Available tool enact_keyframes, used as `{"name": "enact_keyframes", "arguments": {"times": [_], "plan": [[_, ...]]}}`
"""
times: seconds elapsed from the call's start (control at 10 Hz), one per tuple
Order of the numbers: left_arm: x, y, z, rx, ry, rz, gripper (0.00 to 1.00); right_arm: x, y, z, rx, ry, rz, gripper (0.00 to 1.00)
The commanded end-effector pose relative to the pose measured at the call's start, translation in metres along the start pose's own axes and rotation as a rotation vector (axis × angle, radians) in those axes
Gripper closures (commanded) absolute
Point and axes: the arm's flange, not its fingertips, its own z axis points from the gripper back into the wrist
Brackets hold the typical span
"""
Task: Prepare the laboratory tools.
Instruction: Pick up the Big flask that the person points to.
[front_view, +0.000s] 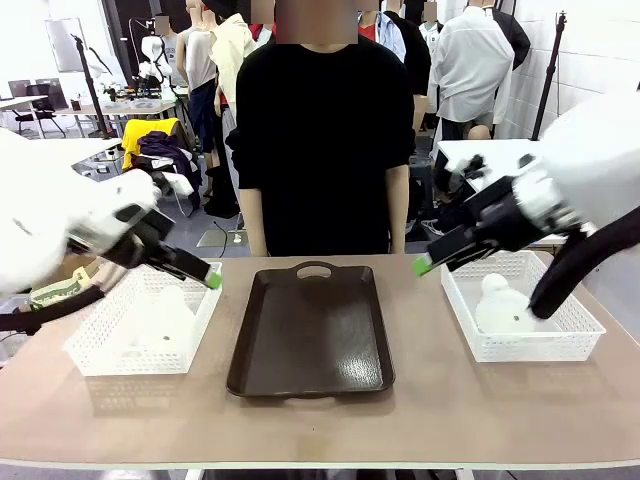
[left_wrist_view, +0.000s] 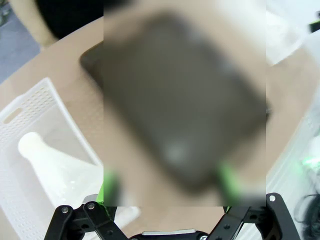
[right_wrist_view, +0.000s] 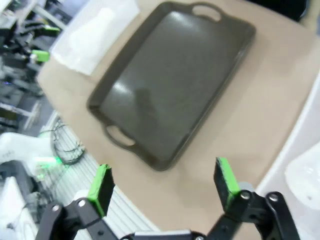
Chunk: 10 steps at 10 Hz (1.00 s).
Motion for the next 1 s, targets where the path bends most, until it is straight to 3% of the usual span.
{"name": "enact_keyframes", "arguments": {"times": [0.0,0.1,0.3,0.6,0.9], "plan": [[-0.019,0.028,0.041,-0.252,-0.024,0.147,0.00,-0.007,-0.047,0.019,0.106,0.023,-0.183,0.00],[-0.024,0.033,0.055,-0.376,-0.084,0.199,0.00,-0.012,-0.061,0.029,0.172,0.002,-0.248,0.00],[-0.042,0.059,0.066,-0.495,-0.149,0.317,0.00,-0.026,-0.093,0.044,0.312,-0.078,-0.370,0.00],[-0.065,0.089,0.072,-0.650,-0.211,0.429,0.00,-0.052,-0.125,0.053,0.539,-0.201,-0.450,0.00],[-0.085,0.112,0.080,-0.753,-0.216,0.520,0.00,-0.069,-0.147,0.060,0.597,-0.244,-0.480,0.00]]}}
